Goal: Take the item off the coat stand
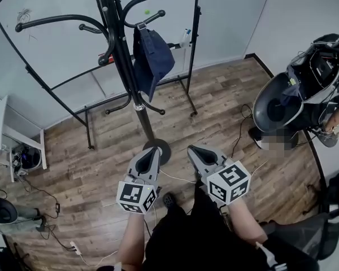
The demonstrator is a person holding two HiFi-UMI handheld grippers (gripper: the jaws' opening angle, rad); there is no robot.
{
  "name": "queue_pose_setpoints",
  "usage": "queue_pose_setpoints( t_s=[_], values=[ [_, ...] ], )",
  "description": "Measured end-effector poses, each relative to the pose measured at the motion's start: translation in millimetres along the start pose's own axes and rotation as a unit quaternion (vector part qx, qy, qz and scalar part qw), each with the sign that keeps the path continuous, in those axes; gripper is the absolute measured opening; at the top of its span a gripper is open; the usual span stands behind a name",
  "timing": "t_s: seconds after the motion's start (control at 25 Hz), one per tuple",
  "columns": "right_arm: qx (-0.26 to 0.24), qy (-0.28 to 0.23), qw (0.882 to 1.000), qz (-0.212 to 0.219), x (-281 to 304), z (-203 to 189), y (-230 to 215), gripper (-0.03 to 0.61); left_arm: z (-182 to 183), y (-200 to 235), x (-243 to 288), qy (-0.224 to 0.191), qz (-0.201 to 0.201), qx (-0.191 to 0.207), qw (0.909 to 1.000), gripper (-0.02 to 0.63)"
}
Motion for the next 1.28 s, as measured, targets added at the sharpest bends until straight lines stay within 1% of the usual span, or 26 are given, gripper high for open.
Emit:
queue_pose_setpoints(
  t_s=[0.12,0.36,0.6,0.8,1.04,1.08,1.12,1.16,1.28],
  values=[
    [-0.002,0.0,1.0,0.008,10,6,-10,0.031,1,7,13,0.0,0.01,0.006,0.9999,0.015],
    [0.001,-0.014,0.999,0.039,33,24,-34,0.031,3,10,37,0.005,0.035,0.021,0.9991,0.015],
    [0.006,-0.018,0.996,0.09,53,42,-55,0.031,19,17,64,-0.001,0.078,0.052,0.9956,0.017],
    [0.011,-0.022,0.991,0.129,72,56,-84,0.031,27,26,88,-0.005,0.125,0.076,0.9892,0.017],
    [0.022,-0.016,0.986,0.163,87,57,-103,0.032,25,47,96,0.012,0.17,0.089,0.9814,0.031],
    [0.023,-0.016,0.985,0.168,91,59,-108,0.032,25,50,99,0.014,0.177,0.094,0.9797,0.039],
    [0.024,-0.016,0.984,0.174,95,61,-113,0.031,26,52,102,0.015,0.184,0.099,0.9779,0.071],
    [0.025,-0.015,0.983,0.181,98,62,-116,0.032,26,54,105,0.017,0.191,0.104,0.9759,0.081],
    [0.028,-0.01,0.98,0.199,102,61,-122,0.031,26,59,107,0.02,0.213,0.113,0.9703,0.091]
  ],
)
Point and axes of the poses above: the fingertips, and each gripper's own axes: x forward along the fingers, y to its left, z out of its top, the point moved 1 cm from there along -x, backward along the fingers, and after that the axes turned 13 degrees about -y, right-handed, at the moved point
